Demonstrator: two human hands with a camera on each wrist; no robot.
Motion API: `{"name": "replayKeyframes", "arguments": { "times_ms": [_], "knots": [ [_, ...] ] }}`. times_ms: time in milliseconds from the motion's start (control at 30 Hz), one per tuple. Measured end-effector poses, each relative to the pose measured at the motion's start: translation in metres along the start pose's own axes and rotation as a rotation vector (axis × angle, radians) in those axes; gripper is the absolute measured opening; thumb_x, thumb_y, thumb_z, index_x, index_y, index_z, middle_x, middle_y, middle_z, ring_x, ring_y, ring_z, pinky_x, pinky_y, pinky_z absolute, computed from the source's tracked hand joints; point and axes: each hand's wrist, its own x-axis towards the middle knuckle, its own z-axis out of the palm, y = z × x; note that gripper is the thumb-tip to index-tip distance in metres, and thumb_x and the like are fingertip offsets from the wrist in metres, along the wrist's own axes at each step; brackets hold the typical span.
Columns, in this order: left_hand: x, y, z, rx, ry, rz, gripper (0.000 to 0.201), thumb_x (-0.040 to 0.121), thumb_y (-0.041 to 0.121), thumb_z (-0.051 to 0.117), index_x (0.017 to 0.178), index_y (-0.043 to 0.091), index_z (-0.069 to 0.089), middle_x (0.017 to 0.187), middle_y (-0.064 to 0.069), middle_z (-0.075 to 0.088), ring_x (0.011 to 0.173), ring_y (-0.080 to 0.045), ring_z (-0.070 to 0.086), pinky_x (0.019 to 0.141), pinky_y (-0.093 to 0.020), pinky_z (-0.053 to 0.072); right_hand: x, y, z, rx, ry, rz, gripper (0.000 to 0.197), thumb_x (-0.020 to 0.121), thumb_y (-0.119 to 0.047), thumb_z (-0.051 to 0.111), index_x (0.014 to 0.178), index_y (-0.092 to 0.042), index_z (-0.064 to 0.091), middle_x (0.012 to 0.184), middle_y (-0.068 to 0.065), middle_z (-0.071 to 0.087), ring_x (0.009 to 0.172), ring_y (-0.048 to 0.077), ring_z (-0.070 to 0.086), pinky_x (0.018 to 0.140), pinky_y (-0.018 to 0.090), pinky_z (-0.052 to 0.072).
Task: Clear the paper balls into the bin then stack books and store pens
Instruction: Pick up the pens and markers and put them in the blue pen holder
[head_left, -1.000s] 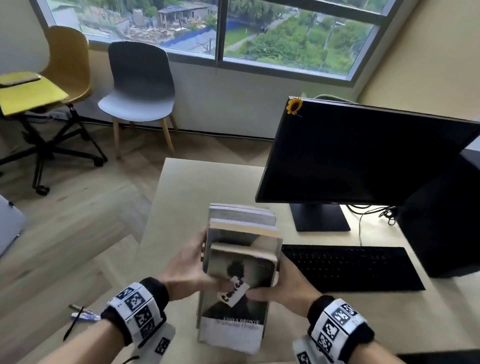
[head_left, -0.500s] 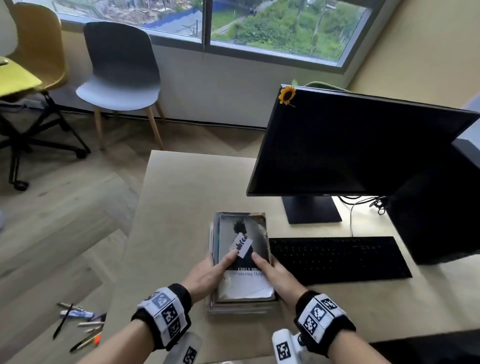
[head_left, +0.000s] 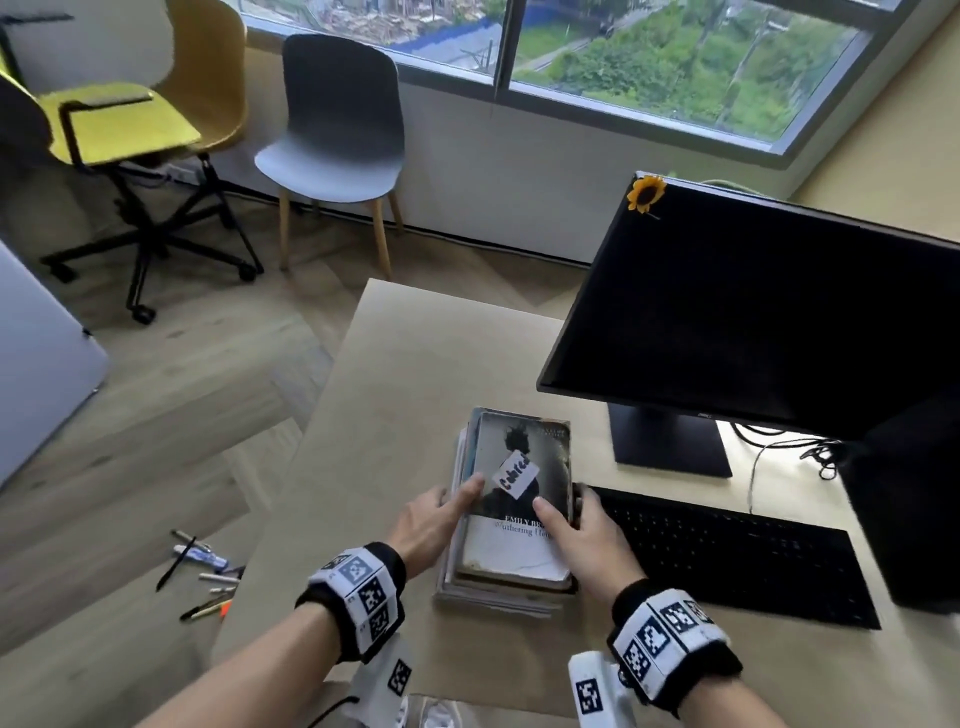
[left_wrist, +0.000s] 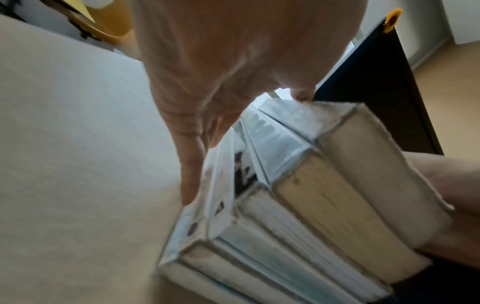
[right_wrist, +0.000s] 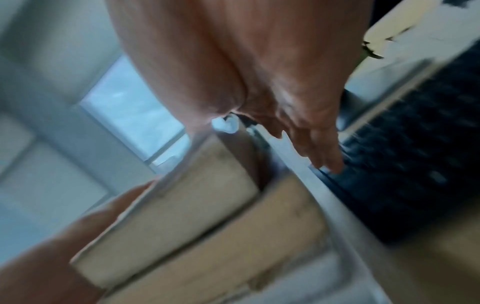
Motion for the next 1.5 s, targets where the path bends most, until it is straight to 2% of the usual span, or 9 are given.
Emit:
{"name": "replayKeyframes", "arguments": {
  "times_ms": [100,200,300,433,700,867,1067,1267,1500],
  "knots": [
    [-0.015,-0.023,-0.018,0.017,0.110,-0.060,0.085,0.065,0.092,0.036,0.102,0.018,0.060,0.106,-0.014,0.065,0.101,-0.032,0.062,0.083,-0.040,0.051,-0.015,-0.032,-0.010,-0.332,0.203,-0.236,0.069,0.089,-0.039,0.062,0.144,-0.010,0.034,0.148,0.009,0.034,0.137,0.022,0.035,0.109,0.030,0.030],
    [-0.041,-0.054,-0.045,0.053,0.199,-0.085,0.051,0.074,0.069,0.055,0.089,0.020,0.062,0.094,-0.004,0.070,0.090,-0.025,0.068,0.082,-0.039,0.055,-0.026,-0.063,0.004,-0.369,0.310,-0.576,0.049,0.086,-0.030,0.067,0.128,-0.009,0.053,0.135,0.011,0.046,0.124,0.025,0.047,0.104,0.037,0.039],
    [-0.076,-0.088,-0.078,0.028,0.285,-0.092,0.020,0.085,0.038,0.066,0.083,0.019,0.063,0.085,-0.005,0.069,0.075,-0.023,0.070,0.070,-0.030,0.051,-0.041,-0.088,0.048,-0.418,0.221,-0.774,0.035,0.084,-0.029,0.069,0.114,-0.012,0.062,0.120,0.008,0.056,0.109,0.024,0.058,0.093,0.043,0.049],
    [-0.118,-0.138,-0.132,-0.001,0.427,-0.141,0.022,0.077,0.041,0.067,0.074,0.020,0.062,0.076,-0.004,0.069,0.068,-0.022,0.067,0.073,-0.035,0.056,-0.066,-0.118,0.135,-0.588,-0.089,-0.968,0.032,0.088,-0.040,0.060,0.113,-0.020,0.060,0.112,-0.002,0.058,0.101,0.019,0.058,0.086,0.033,0.048],
    [-0.232,-0.288,-0.255,0.147,0.619,-0.466,0.018,0.083,0.040,0.064,0.076,0.024,0.058,0.093,-0.003,0.071,0.092,-0.022,0.065,0.078,-0.028,0.050,-0.107,-0.166,0.373,-0.954,-0.544,-0.996,0.036,0.090,-0.044,0.052,0.118,-0.023,0.055,0.115,0.000,0.056,0.108,0.024,0.058,0.086,0.035,0.046],
    [-0.306,-0.425,-0.338,-0.011,0.744,-0.680,0.028,0.081,0.034,0.064,0.061,0.023,0.047,0.076,0.002,0.062,0.087,-0.024,0.065,0.076,-0.029,0.049,-0.123,-0.181,0.524,-1.141,-0.713,-0.974,0.034,0.089,-0.044,0.052,0.115,-0.023,0.057,0.118,-0.003,0.058,0.112,0.019,0.057,0.087,0.031,0.045],
    [-0.375,-0.559,-0.386,-0.104,0.811,-0.906,0.026,0.087,0.033,0.057,0.067,0.024,0.043,0.078,0.007,0.056,0.075,-0.016,0.053,0.066,-0.023,0.037,-0.136,-0.178,0.667,-1.323,-0.929,-0.999,0.032,0.090,-0.047,0.051,0.114,-0.026,0.056,0.105,-0.009,0.056,0.107,0.012,0.056,0.088,0.023,0.041],
    [-0.345,-0.744,-0.412,-0.258,0.933,-1.043,0.020,0.086,0.041,0.056,0.091,0.022,0.059,0.094,0.004,0.065,0.088,-0.019,0.062,0.081,-0.029,0.050,-0.082,-0.121,0.843,-1.370,-1.065,-1.051,0.017,0.080,-0.057,0.048,0.079,-0.043,0.040,0.093,-0.012,0.057,0.084,0.006,0.057,0.081,0.023,0.049],
    [-0.231,-0.985,-0.450,-0.282,1.255,-1.155,0.054,0.087,0.051,0.057,0.120,0.009,0.049,0.119,-0.010,0.054,0.106,-0.029,0.057,0.084,-0.036,0.048,0.051,-0.030,1.061,-1.596,-1.019,-1.349,0.025,0.091,-0.052,0.046,0.111,-0.037,0.050,0.109,-0.015,0.051,0.108,0.009,0.058,0.088,0.024,0.045]
  ]
}}
